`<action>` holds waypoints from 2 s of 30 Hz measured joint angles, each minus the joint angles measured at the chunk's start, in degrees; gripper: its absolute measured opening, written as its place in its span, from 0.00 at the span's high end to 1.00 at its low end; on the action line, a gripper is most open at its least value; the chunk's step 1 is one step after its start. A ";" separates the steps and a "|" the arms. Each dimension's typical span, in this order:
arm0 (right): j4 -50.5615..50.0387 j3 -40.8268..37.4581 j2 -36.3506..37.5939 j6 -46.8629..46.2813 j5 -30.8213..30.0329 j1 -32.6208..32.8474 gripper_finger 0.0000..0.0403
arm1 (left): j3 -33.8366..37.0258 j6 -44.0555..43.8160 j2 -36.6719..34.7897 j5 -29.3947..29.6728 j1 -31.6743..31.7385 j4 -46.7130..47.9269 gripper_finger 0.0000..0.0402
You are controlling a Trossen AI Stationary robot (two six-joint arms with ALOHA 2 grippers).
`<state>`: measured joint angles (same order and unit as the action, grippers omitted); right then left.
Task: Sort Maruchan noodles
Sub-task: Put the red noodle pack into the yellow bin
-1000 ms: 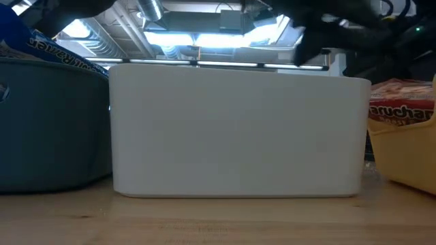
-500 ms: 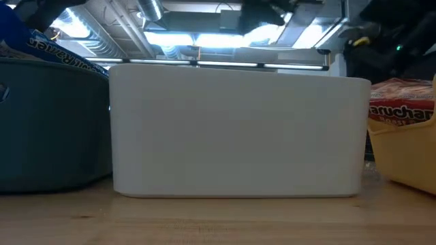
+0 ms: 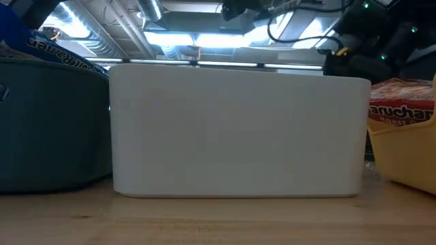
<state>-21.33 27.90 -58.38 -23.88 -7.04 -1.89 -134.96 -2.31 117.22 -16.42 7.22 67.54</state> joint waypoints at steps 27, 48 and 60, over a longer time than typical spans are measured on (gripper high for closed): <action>-6.27 6.25 0.03 -20.87 -17.24 0.00 0.27 | 40.04 16.23 0.14 0.07 4.54 -30.69 0.53; -7.63 6.25 0.03 -20.20 -17.35 0.00 0.27 | 44.68 -0.50 5.25 9.52 -1.13 -41.47 0.28; -8.88 6.23 0.05 -19.23 -15.62 0.00 0.27 | 44.65 -0.81 8.76 17.67 -3.89 -45.29 0.28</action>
<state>-30.21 34.13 -58.33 -43.11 -22.66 -1.89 -90.30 -3.12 125.98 1.25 3.33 22.25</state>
